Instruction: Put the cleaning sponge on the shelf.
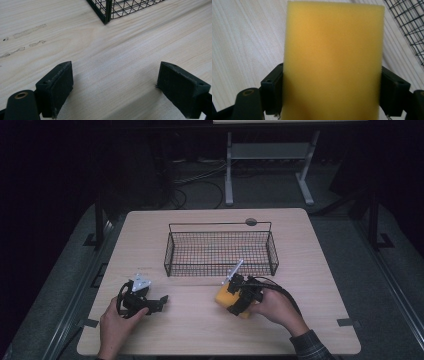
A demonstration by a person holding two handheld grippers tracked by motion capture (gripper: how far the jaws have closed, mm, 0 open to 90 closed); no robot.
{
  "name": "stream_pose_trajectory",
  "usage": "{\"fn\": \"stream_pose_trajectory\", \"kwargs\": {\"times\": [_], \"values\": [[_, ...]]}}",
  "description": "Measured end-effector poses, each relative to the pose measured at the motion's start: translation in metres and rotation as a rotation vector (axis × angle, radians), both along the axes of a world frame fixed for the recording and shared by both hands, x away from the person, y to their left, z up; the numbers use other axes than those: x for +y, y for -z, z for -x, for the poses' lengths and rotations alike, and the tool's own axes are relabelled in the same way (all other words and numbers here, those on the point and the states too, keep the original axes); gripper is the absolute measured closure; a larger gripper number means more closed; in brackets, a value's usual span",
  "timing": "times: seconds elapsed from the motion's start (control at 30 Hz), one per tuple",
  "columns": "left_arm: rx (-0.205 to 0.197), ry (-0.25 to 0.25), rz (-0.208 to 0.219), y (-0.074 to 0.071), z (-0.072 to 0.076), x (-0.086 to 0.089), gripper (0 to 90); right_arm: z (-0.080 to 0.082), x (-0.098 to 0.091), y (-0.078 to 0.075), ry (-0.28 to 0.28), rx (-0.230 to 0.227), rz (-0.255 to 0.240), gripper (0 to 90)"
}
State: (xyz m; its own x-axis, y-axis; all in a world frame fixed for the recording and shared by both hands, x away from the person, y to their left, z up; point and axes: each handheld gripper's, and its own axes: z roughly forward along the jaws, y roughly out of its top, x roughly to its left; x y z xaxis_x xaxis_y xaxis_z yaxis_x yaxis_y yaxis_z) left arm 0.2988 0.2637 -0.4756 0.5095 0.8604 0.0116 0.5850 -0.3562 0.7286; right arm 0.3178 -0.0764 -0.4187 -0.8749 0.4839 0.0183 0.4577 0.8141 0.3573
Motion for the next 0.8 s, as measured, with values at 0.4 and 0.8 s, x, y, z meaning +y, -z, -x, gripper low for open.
{"fn": "stream_pose_trajectory", "kwargs": {"times": [0.4,0.8], "values": [[0.000,0.000,0.000,0.000,0.000,0.000,12.6,-0.002,-0.012,-0.008,0.017,0.000,-0.002,22.2],[0.000,0.000,0.000,0.000,0.000,0.000,12.6,-0.004,-0.026,-0.016,0.046,-0.007,-0.008,22.2]]}}
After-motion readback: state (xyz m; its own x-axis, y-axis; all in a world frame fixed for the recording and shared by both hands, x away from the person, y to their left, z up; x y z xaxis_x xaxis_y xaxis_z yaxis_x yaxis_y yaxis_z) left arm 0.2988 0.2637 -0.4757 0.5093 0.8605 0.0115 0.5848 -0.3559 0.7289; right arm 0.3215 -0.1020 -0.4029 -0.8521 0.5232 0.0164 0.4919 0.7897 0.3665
